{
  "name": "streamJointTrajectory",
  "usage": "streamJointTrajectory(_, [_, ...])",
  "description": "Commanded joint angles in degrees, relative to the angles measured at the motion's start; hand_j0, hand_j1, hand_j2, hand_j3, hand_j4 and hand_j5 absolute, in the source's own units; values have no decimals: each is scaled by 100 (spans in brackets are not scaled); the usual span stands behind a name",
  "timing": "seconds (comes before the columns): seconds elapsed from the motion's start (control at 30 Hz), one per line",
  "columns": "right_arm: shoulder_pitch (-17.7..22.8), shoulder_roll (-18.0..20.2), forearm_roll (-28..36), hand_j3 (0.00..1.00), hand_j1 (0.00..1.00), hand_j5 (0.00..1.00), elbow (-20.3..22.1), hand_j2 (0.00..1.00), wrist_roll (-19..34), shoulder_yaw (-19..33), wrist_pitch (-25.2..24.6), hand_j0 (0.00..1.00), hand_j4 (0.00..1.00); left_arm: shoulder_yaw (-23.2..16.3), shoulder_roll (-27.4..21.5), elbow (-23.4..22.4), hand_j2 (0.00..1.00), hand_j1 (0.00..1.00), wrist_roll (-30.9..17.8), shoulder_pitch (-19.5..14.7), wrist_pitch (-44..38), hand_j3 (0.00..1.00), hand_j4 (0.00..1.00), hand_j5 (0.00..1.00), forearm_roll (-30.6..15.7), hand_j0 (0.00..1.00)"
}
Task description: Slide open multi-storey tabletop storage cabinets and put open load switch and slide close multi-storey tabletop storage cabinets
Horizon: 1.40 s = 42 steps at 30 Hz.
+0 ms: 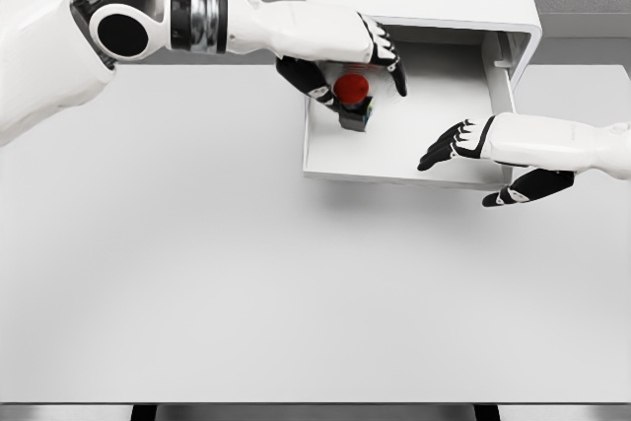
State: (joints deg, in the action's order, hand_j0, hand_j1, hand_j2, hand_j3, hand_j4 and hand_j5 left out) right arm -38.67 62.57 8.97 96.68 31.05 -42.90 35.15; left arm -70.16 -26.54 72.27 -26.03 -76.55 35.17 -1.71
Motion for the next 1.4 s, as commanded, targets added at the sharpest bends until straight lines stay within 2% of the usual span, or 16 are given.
streamJointTrajectory(0.0, [0,1,44,86,86,86,0,86,-2,1,-15,86,86,38,8,-11,100,100,10,0,-17,100,100,100,-49,100])
streamJointTrajectory(0.23, [0,-17,53,86,86,86,0,86,-2,1,-15,86,86,143,-1,112,100,100,72,26,-17,100,100,100,-119,100])
streamJointTrajectory(0.47, [0,-52,53,86,86,86,8,86,-2,1,-15,86,86,143,-18,508,100,100,72,70,-17,100,100,100,-225,100])
streamJointTrajectory(0.67, [0,-43,53,86,86,86,8,86,-2,1,-15,86,86,143,-18,490,100,100,72,79,-17,100,100,100,-216,100])
streamJointTrajectory(0.8, [0,-43,53,86,86,86,8,86,-2,1,-15,86,86,143,-9,288,100,100,72,79,-17,100,100,100,-181,100])
streamJointTrajectory(1.0, [0,-52,53,86,86,86,8,86,-2,-8,-15,86,86,653,-9,209,100,100,63,246,-17,100,100,100,-198,100])
streamJointTrajectory(1.07, [9,-52,53,86,86,86,8,86,-2,-8,-15,86,86,855,-18,297,100,100,81,264,-17,100,100,100,-216,100])
streamJointTrajectory(1.17, [9,-104,53,86,86,86,8,86,-2,-8,-15,86,86,882,-88,631,100,100,81,325,-17,100,100,100,-418,100])
streamJointTrajectory(1.3, [9,-104,53,86,86,86,8,86,-2,-8,-15,86,86,908,-932,1334,100,100,81,501,-17,100,100,100,-822,100])
streamJointTrajectory(1.37, [9,-104,53,86,86,86,8,86,-2,-8,-15,86,86,1162,-1450,1562,100,100,81,773,-17,100,100,100,-998,100])
